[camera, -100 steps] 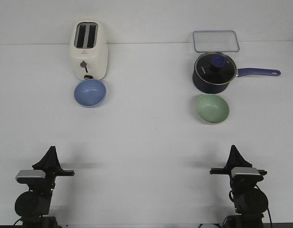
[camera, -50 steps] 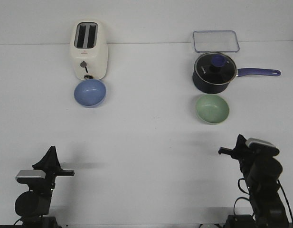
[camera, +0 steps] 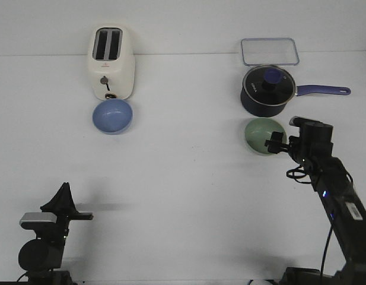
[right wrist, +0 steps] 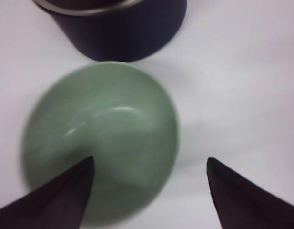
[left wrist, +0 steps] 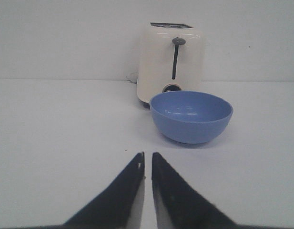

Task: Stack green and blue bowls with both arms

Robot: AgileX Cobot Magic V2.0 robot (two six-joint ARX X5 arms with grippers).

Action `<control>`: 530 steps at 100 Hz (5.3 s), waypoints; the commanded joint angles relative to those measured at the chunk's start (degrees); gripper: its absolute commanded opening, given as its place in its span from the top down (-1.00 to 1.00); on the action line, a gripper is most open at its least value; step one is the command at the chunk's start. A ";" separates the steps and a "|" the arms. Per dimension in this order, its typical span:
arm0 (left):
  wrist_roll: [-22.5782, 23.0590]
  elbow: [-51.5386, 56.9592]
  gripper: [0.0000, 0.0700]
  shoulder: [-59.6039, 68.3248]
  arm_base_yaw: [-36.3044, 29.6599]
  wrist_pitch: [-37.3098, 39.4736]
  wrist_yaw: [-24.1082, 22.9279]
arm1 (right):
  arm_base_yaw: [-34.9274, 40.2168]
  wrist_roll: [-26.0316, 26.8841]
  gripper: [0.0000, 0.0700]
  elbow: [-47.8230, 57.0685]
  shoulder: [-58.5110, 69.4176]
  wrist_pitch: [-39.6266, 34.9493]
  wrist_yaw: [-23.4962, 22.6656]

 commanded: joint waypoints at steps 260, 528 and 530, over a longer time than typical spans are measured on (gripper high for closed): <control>-28.83 21.70 0.96 25.03 0.00 -8.81 -0.46 | 32.63 4.04 0.06 -10.38 -21.22 -2.03 -5.99; -11.26 60.13 -0.07 87.54 -42.97 -24.74 19.41 | 7.10 -1.86 0.06 -17.64 -23.23 -2.03 -3.19; -11.28 60.15 -0.19 87.23 -42.91 -24.65 19.41 | 7.10 -1.88 0.06 -17.64 -23.23 -2.03 -3.19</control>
